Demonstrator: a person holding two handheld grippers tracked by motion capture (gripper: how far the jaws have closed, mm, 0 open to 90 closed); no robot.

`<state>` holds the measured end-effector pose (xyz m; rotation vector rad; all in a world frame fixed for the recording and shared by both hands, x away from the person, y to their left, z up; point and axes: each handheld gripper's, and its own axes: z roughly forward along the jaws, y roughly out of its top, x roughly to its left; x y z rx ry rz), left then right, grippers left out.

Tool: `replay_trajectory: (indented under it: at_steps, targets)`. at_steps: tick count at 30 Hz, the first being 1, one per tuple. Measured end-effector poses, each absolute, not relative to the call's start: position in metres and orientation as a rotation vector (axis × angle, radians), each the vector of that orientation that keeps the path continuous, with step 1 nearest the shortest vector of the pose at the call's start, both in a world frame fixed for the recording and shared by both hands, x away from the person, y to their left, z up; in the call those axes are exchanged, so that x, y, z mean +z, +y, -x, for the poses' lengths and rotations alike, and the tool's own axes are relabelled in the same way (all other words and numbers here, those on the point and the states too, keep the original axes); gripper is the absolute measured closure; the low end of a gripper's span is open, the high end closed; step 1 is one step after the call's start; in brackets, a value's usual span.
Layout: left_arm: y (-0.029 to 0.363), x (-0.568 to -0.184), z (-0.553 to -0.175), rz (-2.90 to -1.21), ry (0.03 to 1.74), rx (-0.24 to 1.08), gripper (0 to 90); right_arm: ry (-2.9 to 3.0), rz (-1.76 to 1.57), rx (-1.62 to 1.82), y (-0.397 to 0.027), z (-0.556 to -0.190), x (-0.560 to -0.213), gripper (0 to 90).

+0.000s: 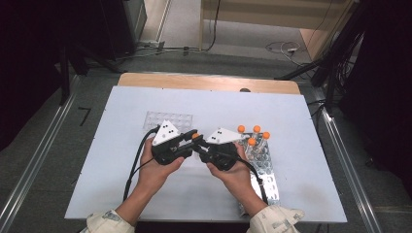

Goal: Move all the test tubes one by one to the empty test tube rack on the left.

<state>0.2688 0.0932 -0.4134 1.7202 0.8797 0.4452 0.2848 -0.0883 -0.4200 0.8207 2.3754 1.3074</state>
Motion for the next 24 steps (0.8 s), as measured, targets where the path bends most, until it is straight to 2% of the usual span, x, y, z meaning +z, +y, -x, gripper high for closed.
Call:
replay_trajectory:
  at_steps: [3, 7, 12, 15, 24]
  targets:
    - [0.094, -0.413, -0.269, -1.72, 0.881, 0.452, 71.2, 2.379, -0.825, 1.309, -0.088, -0.285, -0.42, 70.2]
    - [0.098, -0.41, -0.271, -1.703, 0.906, 0.477, 71.3, 2.404, -0.848, 1.321, -0.088, -0.284, -0.42, 42.6]
    - [0.111, -0.404, -0.275, -1.678, 0.953, 0.503, 71.3, 2.372, -0.886, 1.34, -0.093, -0.281, -0.417, 24.6]
    - [0.121, -0.4, -0.277, -1.664, 0.976, 0.519, 71.3, 2.358, -0.885, 1.34, -0.096, -0.279, -0.414, 20.2]
    - [0.151, -0.389, -0.283, -1.621, 1.033, 0.6, 71.4, 2.333, -0.913, 1.365, -0.111, -0.271, -0.412, 17.2]
